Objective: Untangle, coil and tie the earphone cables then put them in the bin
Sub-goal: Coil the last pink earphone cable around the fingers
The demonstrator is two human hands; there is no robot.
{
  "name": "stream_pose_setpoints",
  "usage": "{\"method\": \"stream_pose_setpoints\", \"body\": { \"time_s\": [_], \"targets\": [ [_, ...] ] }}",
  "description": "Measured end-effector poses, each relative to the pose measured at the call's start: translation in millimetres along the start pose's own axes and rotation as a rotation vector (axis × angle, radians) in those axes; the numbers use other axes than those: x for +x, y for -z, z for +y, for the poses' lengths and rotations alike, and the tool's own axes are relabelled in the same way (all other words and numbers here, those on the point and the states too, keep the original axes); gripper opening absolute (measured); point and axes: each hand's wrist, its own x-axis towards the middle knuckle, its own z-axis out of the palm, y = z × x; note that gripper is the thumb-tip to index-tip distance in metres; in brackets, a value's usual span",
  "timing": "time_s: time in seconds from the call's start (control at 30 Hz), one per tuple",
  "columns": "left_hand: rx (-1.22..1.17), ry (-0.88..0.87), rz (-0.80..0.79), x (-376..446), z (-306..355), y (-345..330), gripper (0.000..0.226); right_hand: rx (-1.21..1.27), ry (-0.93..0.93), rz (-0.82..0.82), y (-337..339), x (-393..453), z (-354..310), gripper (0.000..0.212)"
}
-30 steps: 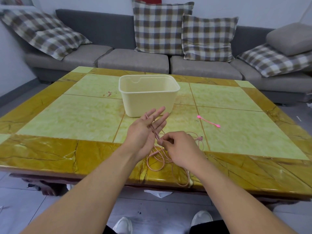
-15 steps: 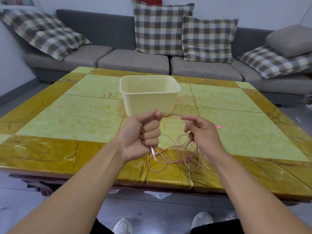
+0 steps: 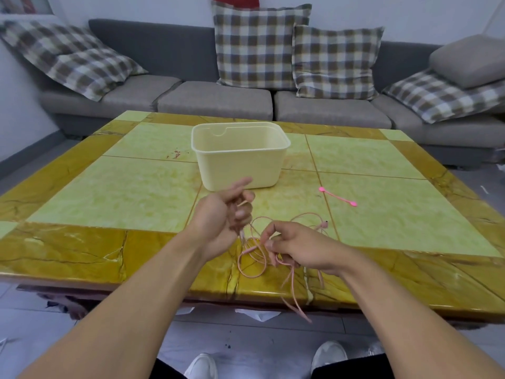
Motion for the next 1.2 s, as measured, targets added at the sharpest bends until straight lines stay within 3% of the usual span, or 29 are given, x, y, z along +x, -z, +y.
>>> {"method": "stream_pose_setpoints", "body": {
  "time_s": [0.13, 0.23, 0.3, 0.43, 0.57, 0.63, 0.7, 0.77, 0.93, 1.03, 1.2],
  "targets": [
    [0.205, -0.151, 0.103, 12, -3, 22, 0.063, -0.083, -0.002, -0.014, 4, -8, -3, 0.014],
    [0.647, -0.226, 0.038, 15, -10, 34, 0.080, -0.149, 0.087, 0.001, 5, -17, -8, 0.018],
    [0.957, -0.179, -0.052, 12, -20, 31, 0.075, -0.176, 0.167, 0.067, 6, -21, -16, 0.022],
    [1.036, -0.003, -0.140, 1, -20, 5, 0.042, -0.071, 0.271, 0.272, 13, -21, -22, 0.027],
    [0.855, 0.282, -0.380, -7, -10, -4, 0.063, 0.028, 0.322, 0.379, 20, -12, -13, 0.025],
    [0.587, 0.389, -0.522, -11, -10, -4, 0.059, 0.036, 0.343, 0.376, 16, -7, -10, 0.020],
    [0.298, 0.353, -0.568, -11, -8, -2, 0.050, 0.063, 0.353, 0.350, 12, -4, -9, 0.016],
    [0.123, 0.258, -0.499, -9, -5, -4, 0.047, 0.092, 0.334, 0.336, 8, -3, -11, 0.015],
    [-0.082, -0.032, -0.077, -6, -10, -20, 0.041, -0.027, 0.208, 0.194, -6, 1, -10, 0.029],
    [-0.202, -0.131, 0.012, -2, -13, -21, 0.039, -0.018, 0.191, 0.177, -9, 3, -12, 0.019],
    [0.042, -0.154, 0.168, -7, -4, -18, 0.038, 0.148, 0.179, 0.298, -3, -1, -10, 0.022]
  ]
}}
